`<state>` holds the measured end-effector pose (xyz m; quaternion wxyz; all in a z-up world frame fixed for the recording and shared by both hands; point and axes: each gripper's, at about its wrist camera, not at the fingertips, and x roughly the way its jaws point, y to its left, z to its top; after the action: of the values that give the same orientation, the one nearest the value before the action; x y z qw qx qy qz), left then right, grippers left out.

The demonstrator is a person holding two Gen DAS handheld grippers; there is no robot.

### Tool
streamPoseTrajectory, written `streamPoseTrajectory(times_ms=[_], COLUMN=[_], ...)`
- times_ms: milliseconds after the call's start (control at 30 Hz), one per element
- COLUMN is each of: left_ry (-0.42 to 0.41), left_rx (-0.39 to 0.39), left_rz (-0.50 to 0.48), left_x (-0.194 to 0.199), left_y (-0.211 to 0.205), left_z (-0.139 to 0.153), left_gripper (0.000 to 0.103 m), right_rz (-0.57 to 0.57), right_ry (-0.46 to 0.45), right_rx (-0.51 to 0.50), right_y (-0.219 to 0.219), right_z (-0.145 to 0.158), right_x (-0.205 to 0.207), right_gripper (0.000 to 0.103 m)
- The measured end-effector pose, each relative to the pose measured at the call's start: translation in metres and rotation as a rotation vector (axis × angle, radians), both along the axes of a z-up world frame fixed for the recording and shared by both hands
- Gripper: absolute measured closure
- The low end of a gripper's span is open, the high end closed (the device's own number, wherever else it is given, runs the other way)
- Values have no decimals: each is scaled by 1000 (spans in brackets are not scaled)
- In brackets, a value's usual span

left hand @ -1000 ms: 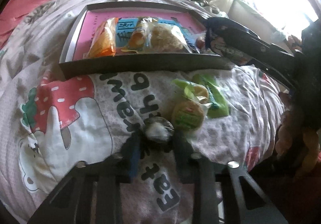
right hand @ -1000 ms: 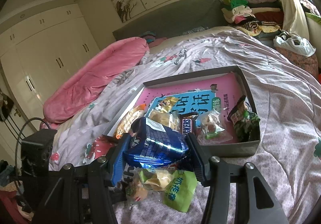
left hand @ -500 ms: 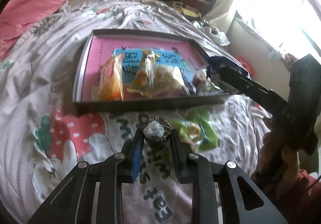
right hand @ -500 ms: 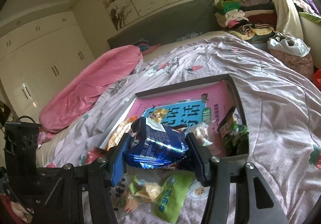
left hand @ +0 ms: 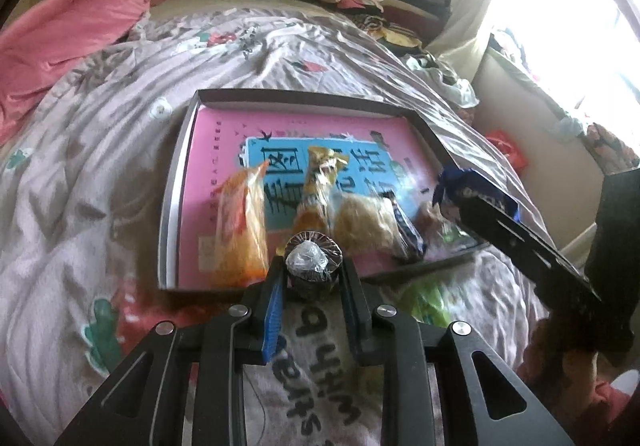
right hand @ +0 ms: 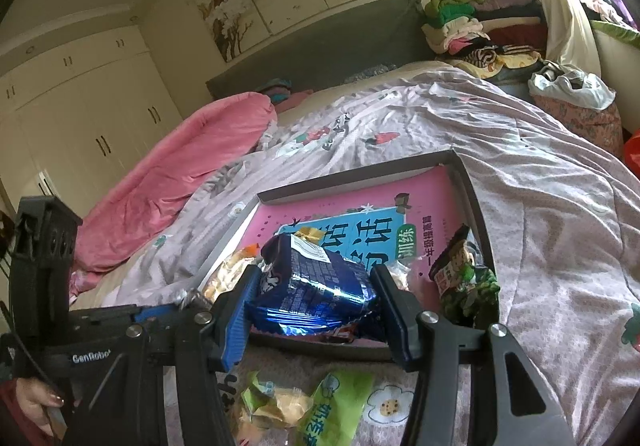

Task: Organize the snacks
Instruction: 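Carry the round candy with left gripper while right gripper carries blue bag over tray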

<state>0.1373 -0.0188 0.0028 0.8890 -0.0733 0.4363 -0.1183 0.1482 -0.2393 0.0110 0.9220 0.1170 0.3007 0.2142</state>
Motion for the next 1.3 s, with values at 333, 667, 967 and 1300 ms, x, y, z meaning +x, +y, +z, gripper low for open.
streamPoseTrajectory(times_ms=[333,667,967,1300], left_ry=[24,52,56,61], left_rx=[38,48,49,47], left_rz=[27,49,52,54], left_x=[21,28,29,30], left_y=[-1,1,2,2], left_z=[-9,-21,-23,-24], left_gripper=[76,76,76,76], right_rz=[-1,9,1,21], right_ry=[3,-1,9,15], right_rx=[-19,-61,-77,-76], right_y=[7,16,18,17], right_z=[-7,-13,-18,-21], right_x=[14,23,29,28], right_gripper=[47,47,47,45])
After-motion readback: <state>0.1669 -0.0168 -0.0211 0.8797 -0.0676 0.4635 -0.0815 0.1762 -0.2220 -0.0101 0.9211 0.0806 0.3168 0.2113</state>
